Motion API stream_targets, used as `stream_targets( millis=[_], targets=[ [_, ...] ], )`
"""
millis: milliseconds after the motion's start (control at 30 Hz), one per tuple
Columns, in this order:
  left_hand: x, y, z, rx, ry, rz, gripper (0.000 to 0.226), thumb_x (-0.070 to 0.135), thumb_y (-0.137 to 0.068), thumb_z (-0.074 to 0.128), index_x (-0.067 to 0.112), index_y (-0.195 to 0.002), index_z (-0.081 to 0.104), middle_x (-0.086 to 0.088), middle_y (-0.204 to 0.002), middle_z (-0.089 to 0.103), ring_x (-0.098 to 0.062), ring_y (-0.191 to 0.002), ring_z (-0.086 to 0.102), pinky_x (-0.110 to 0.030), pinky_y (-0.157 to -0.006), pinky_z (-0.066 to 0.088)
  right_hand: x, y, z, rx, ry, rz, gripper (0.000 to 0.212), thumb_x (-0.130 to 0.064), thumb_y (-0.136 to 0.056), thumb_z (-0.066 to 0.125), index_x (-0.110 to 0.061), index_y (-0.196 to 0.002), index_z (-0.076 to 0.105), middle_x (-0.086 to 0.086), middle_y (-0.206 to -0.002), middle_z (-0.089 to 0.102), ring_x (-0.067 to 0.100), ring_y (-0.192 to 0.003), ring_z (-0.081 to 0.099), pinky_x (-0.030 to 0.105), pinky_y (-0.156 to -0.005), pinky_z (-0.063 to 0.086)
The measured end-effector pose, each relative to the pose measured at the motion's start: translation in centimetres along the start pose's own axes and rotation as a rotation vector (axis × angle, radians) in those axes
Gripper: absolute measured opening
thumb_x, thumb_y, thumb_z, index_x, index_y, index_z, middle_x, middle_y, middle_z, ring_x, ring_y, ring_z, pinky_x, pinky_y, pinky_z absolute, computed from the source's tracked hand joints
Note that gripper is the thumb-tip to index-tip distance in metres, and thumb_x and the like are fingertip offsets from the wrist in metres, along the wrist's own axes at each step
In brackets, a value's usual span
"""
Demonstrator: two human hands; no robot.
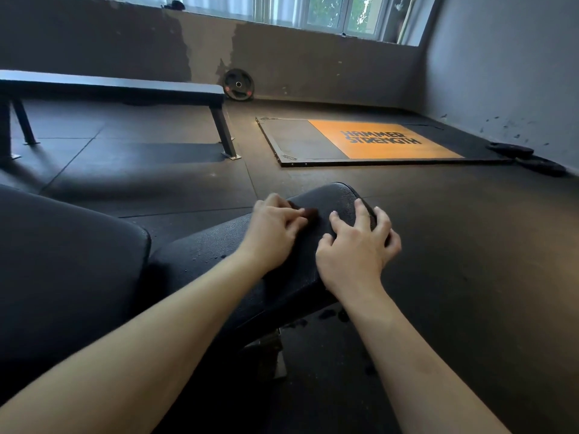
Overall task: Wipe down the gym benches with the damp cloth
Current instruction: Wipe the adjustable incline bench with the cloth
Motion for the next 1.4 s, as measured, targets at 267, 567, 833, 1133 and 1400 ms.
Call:
stream_targets(
  millis=[267,567,833,1133,1400],
  targets=[
    [-4.3,-1.0,-2.1,0.099,-0.018,-0.106,0.023,0.028,-0.096,0.069,0.022,-0.116,0.077,-0.003,-0.107,0.057,-0.026,-0.111,0.049,-0.039,-0.107,0.04,0.3,0.0,0.0,0.0,-0.049,0.006,0.046,-0.028,-0.097,0.048,-0.042,-0.138,0.06,-0.004,-0.169,0.019,0.025,-0.153,0.004,0.052,-0.12,0.007],
    [-1.4,2.1,-1.3,0.107,0.041,-0.098,0.019,0.024,-0.094,0.071,0.019,-0.111,0.079,0.001,-0.101,0.053,-0.027,-0.109,0.048,-0.032,-0.105,0.036,0.7,0.0,-0.1,0.01,-0.144,0.015,0.047,-0.021,-0.098,0.044,-0.041,-0.134,0.065,-0.007,-0.169,0.023,0.021,-0.152,0.007,0.048,-0.12,0.007],
    [2.0,5.5,-0.6,0.07,0.024,0.105,0.021,0.026,-0.094,0.072,0.027,-0.114,0.078,0.003,-0.103,0.057,-0.02,-0.101,0.045,-0.02,-0.096,0.032,1.0,-0.3,-0.4,0.019,-0.194,0.009,0.046,-0.015,-0.098,0.045,-0.039,-0.129,0.069,-0.008,-0.167,0.027,0.019,-0.152,0.01,0.046,-0.118,0.009],
    [-1.1,4.5,-2.1,0.137,0.033,-0.132,0.021,0.024,-0.095,0.07,0.018,-0.113,0.078,0.0,-0.102,0.053,-0.025,-0.108,0.047,-0.036,-0.104,0.038,1.3,0.4,-1.3,0.014,-0.231,-0.023,0.048,-0.012,-0.096,0.046,-0.035,-0.132,0.068,-0.006,-0.167,0.03,0.016,-0.154,0.011,0.043,-0.117,0.01],
    [3.2,10.6,-1.9,0.125,-0.013,0.076,0.023,0.027,-0.096,0.069,0.027,-0.117,0.077,0.007,-0.098,0.051,-0.017,-0.097,0.043,-0.004,-0.092,0.025,0.7,1.2,-1.4,-0.021,-0.147,-0.08,0.047,-0.016,-0.097,0.048,-0.033,-0.139,0.063,-0.002,-0.169,0.025,0.021,-0.157,0.005,0.043,-0.121,0.006]
  ],
)
Point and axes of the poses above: each hand's wrist, its own y-axis away from the middle knuckle, its own z-axis out of the palm, x = y × z, the point moved 10 cm from there along -y, towards the middle knuckle
